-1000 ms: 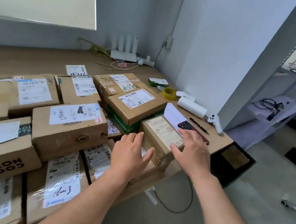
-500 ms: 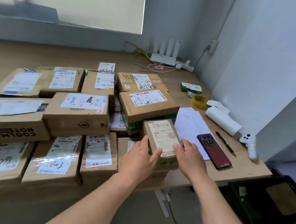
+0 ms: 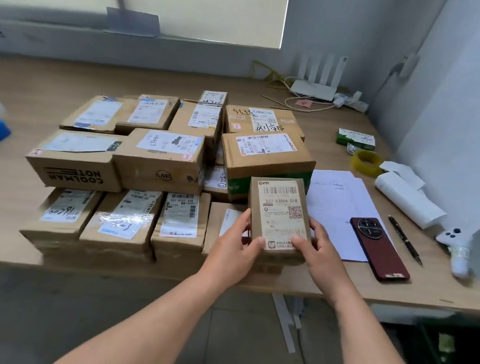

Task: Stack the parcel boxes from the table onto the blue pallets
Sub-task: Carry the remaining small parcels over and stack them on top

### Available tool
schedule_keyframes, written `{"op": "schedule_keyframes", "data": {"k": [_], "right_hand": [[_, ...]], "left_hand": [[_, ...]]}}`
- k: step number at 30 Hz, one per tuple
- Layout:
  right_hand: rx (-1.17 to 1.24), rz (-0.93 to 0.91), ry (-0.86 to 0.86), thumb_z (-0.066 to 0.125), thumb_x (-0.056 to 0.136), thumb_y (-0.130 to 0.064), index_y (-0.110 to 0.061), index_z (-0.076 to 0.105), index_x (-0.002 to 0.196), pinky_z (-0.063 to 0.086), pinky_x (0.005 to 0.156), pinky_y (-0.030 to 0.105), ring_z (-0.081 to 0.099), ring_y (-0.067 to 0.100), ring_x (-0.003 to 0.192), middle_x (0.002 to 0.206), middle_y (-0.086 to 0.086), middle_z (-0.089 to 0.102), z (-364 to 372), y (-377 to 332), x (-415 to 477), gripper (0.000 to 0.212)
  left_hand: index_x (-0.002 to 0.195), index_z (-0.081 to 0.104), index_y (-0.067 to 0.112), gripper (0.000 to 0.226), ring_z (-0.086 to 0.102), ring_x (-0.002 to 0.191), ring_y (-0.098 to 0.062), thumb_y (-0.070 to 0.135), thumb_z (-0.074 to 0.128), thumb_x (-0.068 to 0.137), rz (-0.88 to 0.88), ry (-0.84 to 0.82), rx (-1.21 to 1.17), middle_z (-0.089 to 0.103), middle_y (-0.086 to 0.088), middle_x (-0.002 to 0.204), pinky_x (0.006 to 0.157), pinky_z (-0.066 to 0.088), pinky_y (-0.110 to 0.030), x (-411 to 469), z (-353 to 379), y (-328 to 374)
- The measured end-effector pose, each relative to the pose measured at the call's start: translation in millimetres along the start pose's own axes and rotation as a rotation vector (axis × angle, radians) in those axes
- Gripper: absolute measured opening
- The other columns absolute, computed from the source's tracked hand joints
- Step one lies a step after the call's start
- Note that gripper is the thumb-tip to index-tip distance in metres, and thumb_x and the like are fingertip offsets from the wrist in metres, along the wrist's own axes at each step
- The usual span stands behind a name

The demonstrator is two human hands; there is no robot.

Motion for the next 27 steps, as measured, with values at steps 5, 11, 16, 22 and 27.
{"op": "schedule_keyframes", "data": {"k": [5, 11, 16, 22, 27], "right_hand": [[0.066, -0.137, -0.046, 0.067, 0.087, -0.032, -0.040, 0.034, 0.137, 0.047, 0.099, 0.031, 0.051, 0.009, 0.123, 0.130, -0.014, 0.054, 0.8, -10.9, -12.8, 0.060], [0.048, -0.208, -0.108, 0.073, 0.066, -0.051, -0.054, 0.033, 0.127, 0.047, 0.101, 0.033, 0.050, 0.005, 0.124, 0.130, -0.014, 0.053, 28.2, -33.4, -21.3, 0.074], [-0.083, -0.272, -0.121, 0.070, 0.068, -0.051, -0.062, 0.028, 0.122, 0.041, 0.107, 0.047, 0.046, 0.002, 0.126, 0.115, -0.042, 0.052, 64.9, -57.0, -18.8, 0.070], [-0.088, -0.322, -0.109, 0.071, 0.067, -0.044, -0.053, 0.034, 0.128, 0.046, 0.100, 0.038, 0.049, -0.004, 0.118, 0.114, -0.032, 0.058, 121.0, -89.5, -14.4, 0.071], [-0.018, -0.359, -0.134, 0.071, 0.057, -0.051, -0.056, 0.039, 0.124, 0.053, 0.090, 0.029, 0.059, 0.001, 0.109, 0.112, -0.015, 0.064, 181.5, -126.7, -16.0, 0.074]], "left_hand": [[0.147, 0.023, 0.038, 0.067, 0.056, 0.111, 0.004, 0.021, 0.059, 0.093, 0.057, 0.023, -0.113, 0.049, 0.013, 0.136, 0.096, 0.050, -0.031, -13.0, -14.0, -8.4], [0.140, 0.026, 0.045, 0.066, 0.050, 0.120, 0.002, 0.019, 0.061, 0.091, 0.148, 0.122, -0.113, 0.050, 0.023, 0.128, 0.095, 0.049, -0.024, -27.4, -54.9, -18.0], [0.140, 0.026, 0.049, 0.066, 0.048, 0.123, -0.002, 0.022, 0.061, 0.091, 0.164, 0.183, -0.055, 0.051, 0.029, 0.126, 0.095, 0.050, -0.032, -35.5, -97.0, -30.6], [0.145, 0.027, 0.041, 0.065, 0.045, 0.120, 0.009, 0.033, 0.061, 0.090, 0.156, 0.214, 0.034, 0.053, 0.020, 0.130, 0.092, 0.050, -0.024, -44.9, -166.8, -45.7], [0.143, 0.033, 0.036, 0.075, 0.046, 0.123, 0.003, 0.065, 0.050, 0.076, 0.154, 0.334, 0.142, 0.052, 0.015, 0.134, 0.100, 0.046, -0.035, -62.8, -249.1, -69.5]]}}
Point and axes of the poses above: each hand's wrist, its own x-axis towards the middle knuckle, its own z-axis out of the palm, y = z × x, the point moved 3 cm from there along x, towards the middle knuckle
